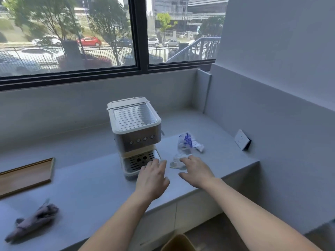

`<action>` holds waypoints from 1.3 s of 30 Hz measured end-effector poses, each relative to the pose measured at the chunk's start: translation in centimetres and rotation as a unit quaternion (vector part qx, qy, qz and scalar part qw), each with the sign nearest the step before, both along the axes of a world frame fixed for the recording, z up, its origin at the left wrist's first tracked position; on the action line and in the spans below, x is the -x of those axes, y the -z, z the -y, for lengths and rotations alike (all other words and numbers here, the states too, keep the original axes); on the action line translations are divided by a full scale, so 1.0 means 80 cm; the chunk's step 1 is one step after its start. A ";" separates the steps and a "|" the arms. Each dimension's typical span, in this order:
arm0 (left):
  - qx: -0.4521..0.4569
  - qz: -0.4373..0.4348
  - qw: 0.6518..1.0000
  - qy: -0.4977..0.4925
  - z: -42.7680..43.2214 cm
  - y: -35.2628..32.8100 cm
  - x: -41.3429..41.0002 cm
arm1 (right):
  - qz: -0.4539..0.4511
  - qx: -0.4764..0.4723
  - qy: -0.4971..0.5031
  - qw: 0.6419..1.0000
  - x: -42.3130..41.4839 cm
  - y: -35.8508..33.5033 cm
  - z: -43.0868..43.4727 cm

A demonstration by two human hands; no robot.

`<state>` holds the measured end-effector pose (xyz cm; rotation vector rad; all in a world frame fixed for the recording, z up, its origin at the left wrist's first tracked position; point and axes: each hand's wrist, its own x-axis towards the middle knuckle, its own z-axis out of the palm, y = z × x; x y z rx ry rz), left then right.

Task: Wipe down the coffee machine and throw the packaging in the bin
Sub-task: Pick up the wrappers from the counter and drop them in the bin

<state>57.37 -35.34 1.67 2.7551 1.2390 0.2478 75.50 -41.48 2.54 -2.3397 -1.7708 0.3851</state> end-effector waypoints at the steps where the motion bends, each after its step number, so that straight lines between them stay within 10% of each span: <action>1: -0.001 0.000 1.000 0.000 0.003 0.001 -0.011 | 0.001 -0.001 0.000 1.000 -0.012 0.000 0.004; 25: 0.142 -0.017 0.989 -0.025 -0.096 0.087 -0.158 | -0.077 0.018 0.136 0.988 -0.163 0.064 -0.077; 39: 0.137 -0.035 0.967 -0.211 -0.112 0.143 -0.233 | 0.008 0.012 -0.108 0.994 -0.216 0.103 -0.220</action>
